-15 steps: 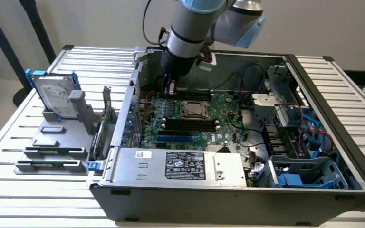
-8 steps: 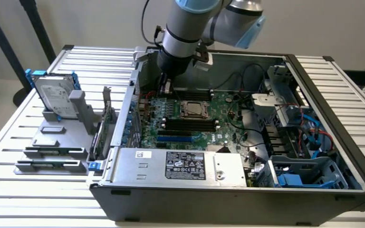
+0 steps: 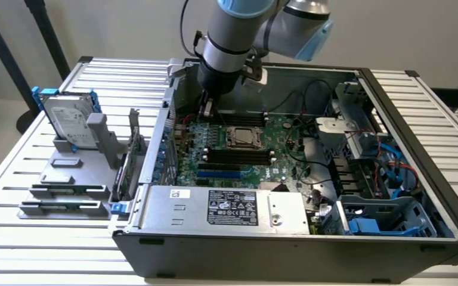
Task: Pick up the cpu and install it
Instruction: 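Close the cpu cover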
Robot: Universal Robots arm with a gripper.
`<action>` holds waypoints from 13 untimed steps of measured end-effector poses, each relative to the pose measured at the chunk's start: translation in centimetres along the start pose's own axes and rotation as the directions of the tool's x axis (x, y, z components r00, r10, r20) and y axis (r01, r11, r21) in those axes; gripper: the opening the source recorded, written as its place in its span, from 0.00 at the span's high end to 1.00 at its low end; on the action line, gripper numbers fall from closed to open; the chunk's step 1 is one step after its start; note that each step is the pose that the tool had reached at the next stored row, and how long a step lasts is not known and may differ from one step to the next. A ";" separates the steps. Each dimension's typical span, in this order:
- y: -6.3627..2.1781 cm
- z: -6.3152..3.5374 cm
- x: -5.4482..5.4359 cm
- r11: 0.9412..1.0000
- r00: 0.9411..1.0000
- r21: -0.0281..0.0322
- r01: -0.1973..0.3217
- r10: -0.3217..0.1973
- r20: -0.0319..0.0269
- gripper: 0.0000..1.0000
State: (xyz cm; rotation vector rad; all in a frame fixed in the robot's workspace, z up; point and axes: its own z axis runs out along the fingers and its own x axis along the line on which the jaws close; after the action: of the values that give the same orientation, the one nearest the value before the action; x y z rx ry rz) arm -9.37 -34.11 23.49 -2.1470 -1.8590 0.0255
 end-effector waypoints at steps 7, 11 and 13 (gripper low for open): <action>0.00 0.00 0.0 0.994 0.994 -0.018 -0.104 0.103 -0.027 0.89; -0.01 -0.02 0.0 0.988 0.987 -0.026 -0.154 0.153 -0.043 0.89; -0.02 -0.09 0.0 0.984 0.983 -0.028 -0.177 0.176 -0.051 0.89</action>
State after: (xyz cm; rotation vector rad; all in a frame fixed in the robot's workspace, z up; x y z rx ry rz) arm -9.37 -34.11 23.59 -2.3076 -1.6489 -0.0188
